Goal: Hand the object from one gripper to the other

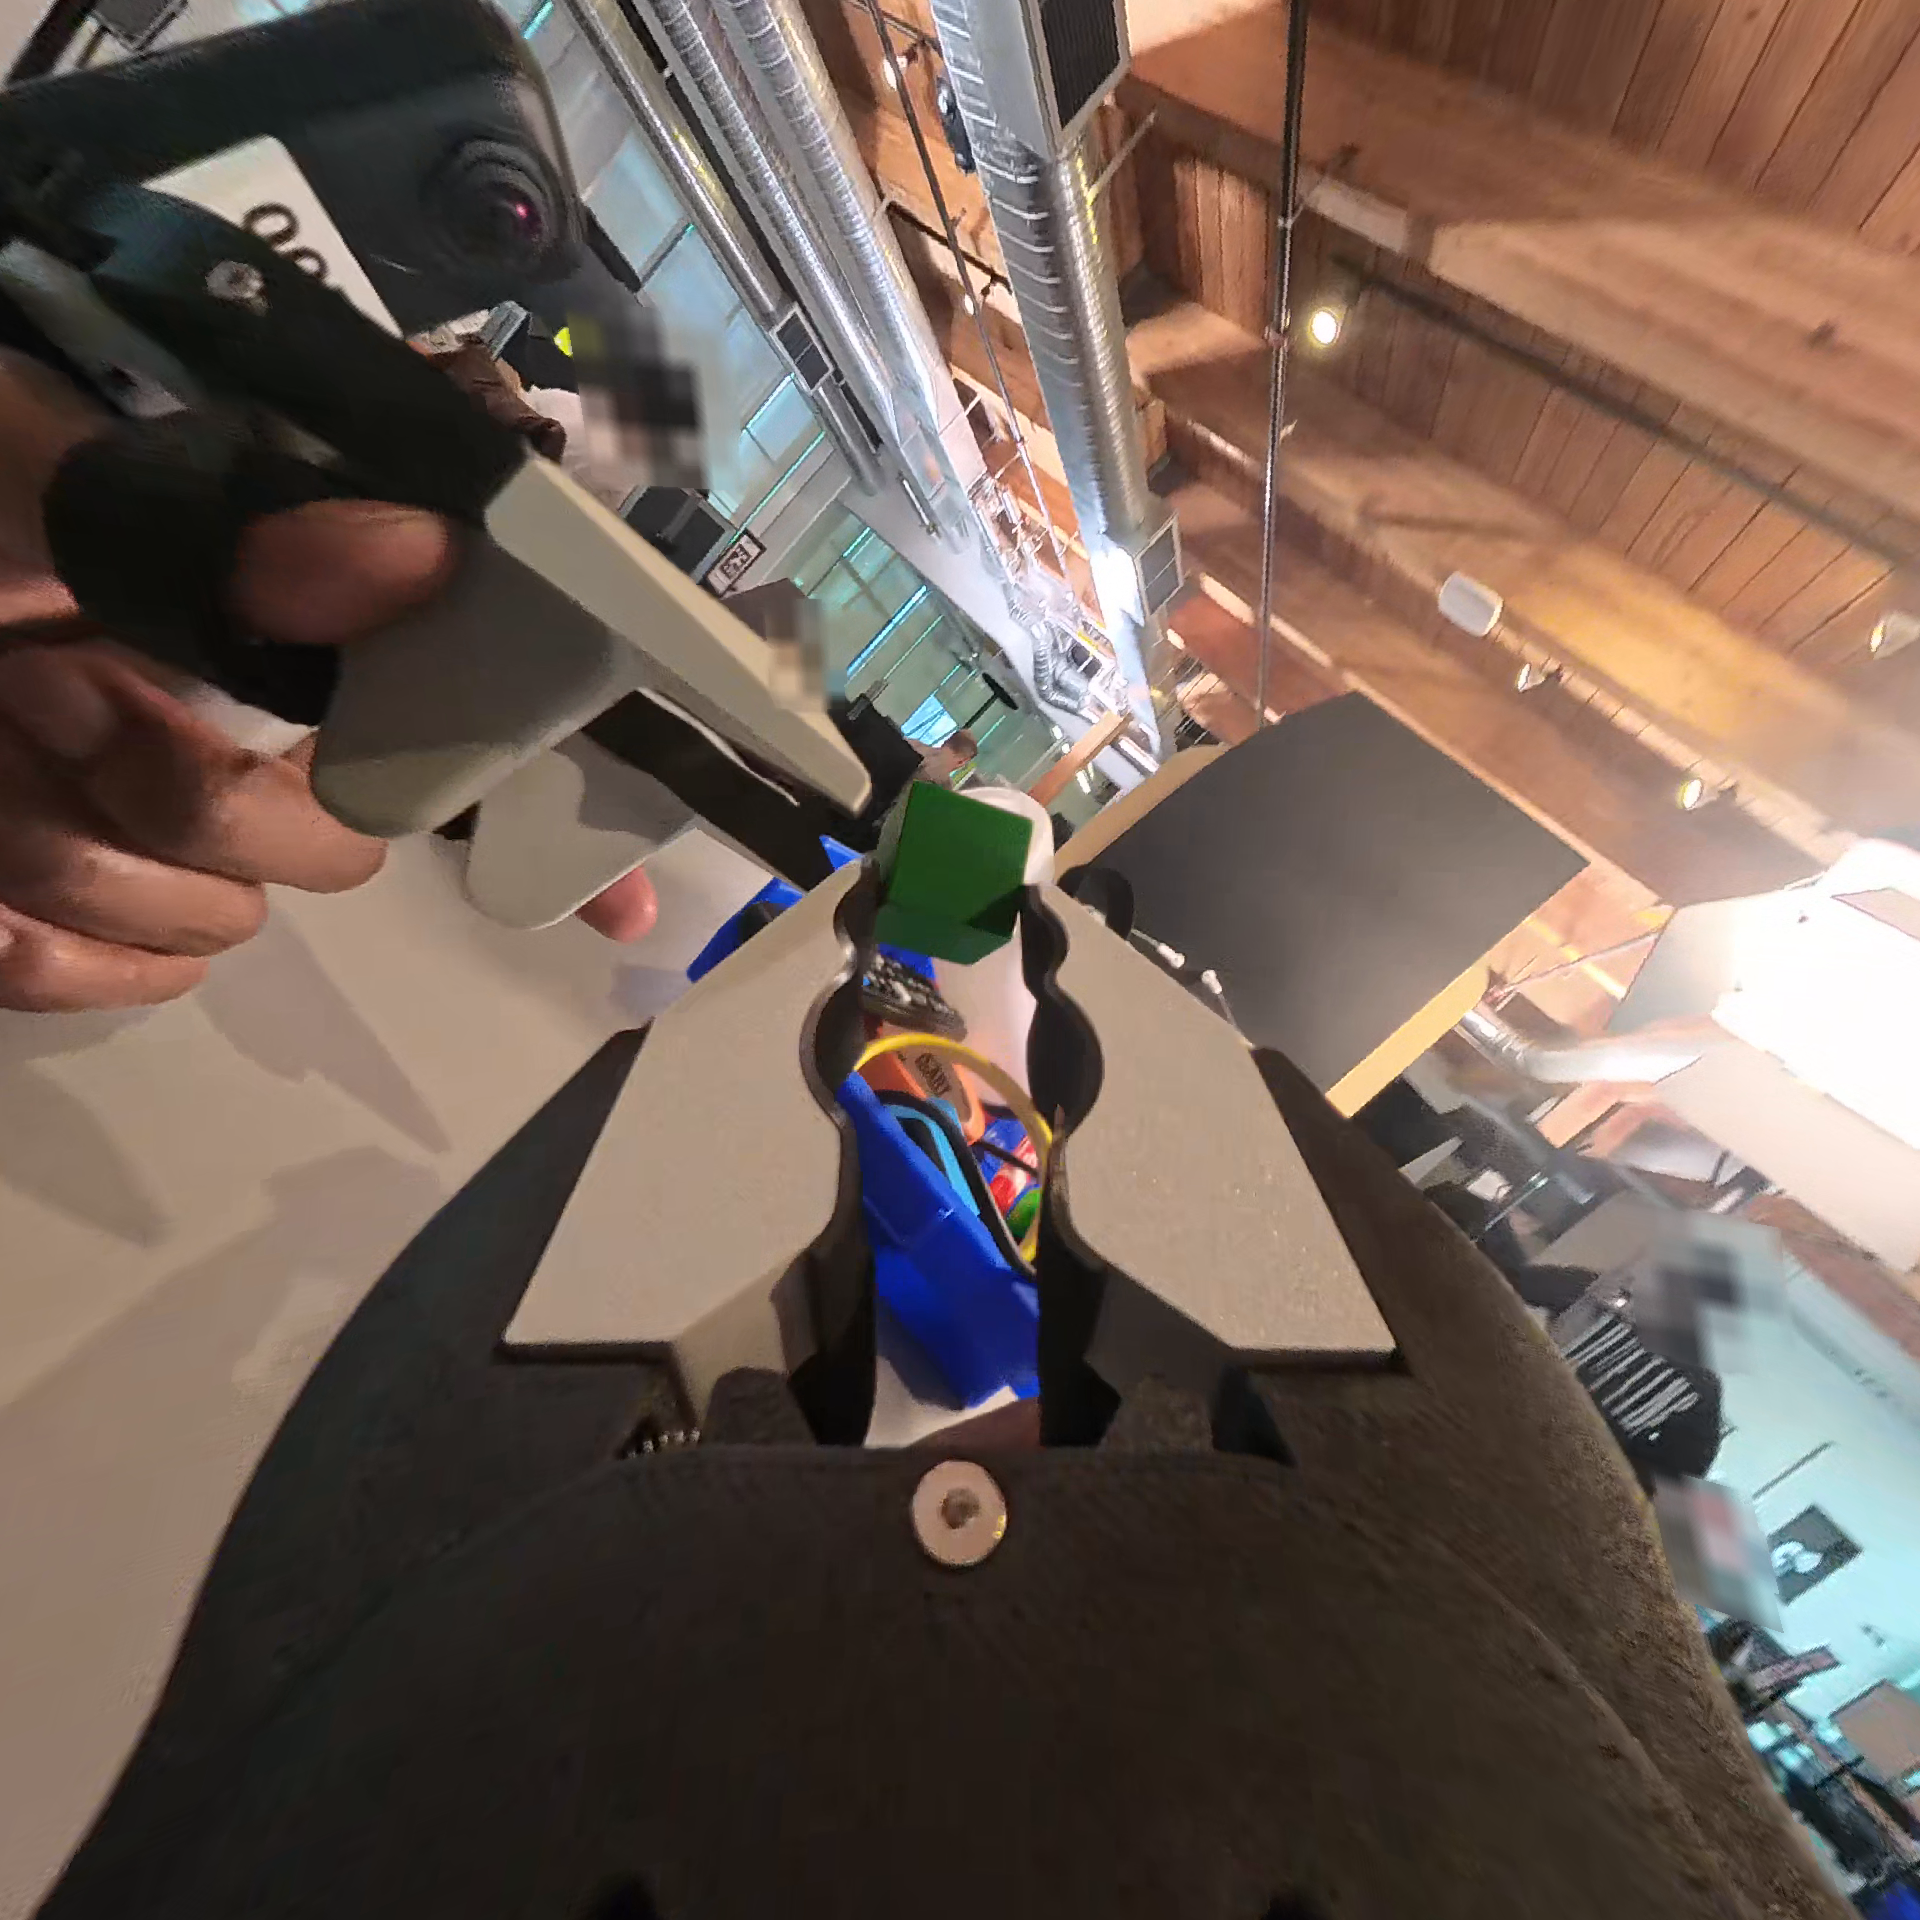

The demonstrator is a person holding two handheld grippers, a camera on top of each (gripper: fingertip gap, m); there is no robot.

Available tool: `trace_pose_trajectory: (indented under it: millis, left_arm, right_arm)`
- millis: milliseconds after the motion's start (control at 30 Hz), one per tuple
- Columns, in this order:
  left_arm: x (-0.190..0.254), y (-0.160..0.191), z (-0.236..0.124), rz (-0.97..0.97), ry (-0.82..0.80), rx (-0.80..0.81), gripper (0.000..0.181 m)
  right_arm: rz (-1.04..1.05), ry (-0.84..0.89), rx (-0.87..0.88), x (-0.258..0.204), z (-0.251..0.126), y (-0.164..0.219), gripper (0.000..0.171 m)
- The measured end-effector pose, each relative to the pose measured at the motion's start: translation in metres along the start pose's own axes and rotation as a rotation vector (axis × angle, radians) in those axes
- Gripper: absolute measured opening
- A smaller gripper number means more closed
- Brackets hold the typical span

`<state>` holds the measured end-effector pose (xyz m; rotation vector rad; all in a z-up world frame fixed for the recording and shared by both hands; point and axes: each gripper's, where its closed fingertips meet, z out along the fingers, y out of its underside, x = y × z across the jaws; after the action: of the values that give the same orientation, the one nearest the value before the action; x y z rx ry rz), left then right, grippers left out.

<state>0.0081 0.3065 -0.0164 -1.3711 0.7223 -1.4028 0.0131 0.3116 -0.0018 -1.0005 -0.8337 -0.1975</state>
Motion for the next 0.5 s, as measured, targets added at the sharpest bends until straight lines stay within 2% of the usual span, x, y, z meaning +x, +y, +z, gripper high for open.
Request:
trace_pose_trajectory:
  millis: [333, 500]
  left_arm:
    - [0.001, -0.004, -0.006, 0.018, -0.012, 0.035, 0.053]
    - [0.007, -0.005, -0.007, 0.042, 0.012, 0.040, 0.031]
  right_arm:
    - [-0.199, -0.013, 0.065, -0.021, -0.003, -0.015, 0.028]
    - [-0.247, -0.016, 0.070, -0.026, -0.003, -0.016, 0.028]
